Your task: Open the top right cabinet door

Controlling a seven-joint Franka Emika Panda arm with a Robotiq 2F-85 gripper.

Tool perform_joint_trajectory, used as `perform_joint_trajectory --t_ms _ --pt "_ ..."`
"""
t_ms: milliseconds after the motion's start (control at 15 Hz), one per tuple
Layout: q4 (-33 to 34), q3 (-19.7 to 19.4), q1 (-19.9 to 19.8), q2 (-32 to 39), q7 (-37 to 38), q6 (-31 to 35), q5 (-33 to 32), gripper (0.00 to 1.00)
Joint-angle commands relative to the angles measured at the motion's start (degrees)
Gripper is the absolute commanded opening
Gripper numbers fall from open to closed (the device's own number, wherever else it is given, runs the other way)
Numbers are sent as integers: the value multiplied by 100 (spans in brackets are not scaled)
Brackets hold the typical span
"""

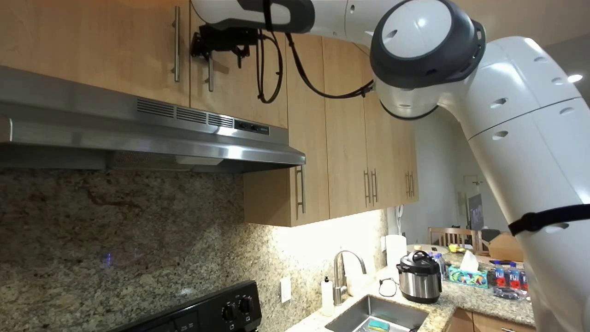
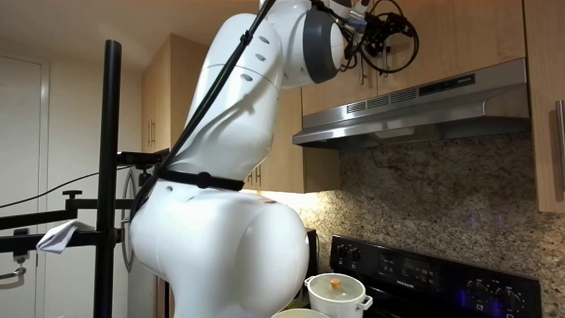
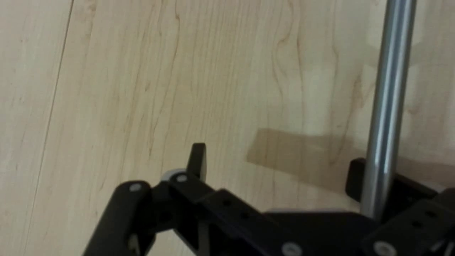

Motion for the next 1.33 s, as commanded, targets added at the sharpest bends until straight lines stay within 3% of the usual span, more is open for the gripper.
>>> perform_joint_trajectory --t_ms 0,600,1267 --pt "-267 -35 -200 -386 -17 -57 232 100" --pt "-670 -19 -269 -919 -830 -309 656 100" --pt "-1394 -371 -1045 -1910 -3218 -205 3153 100"
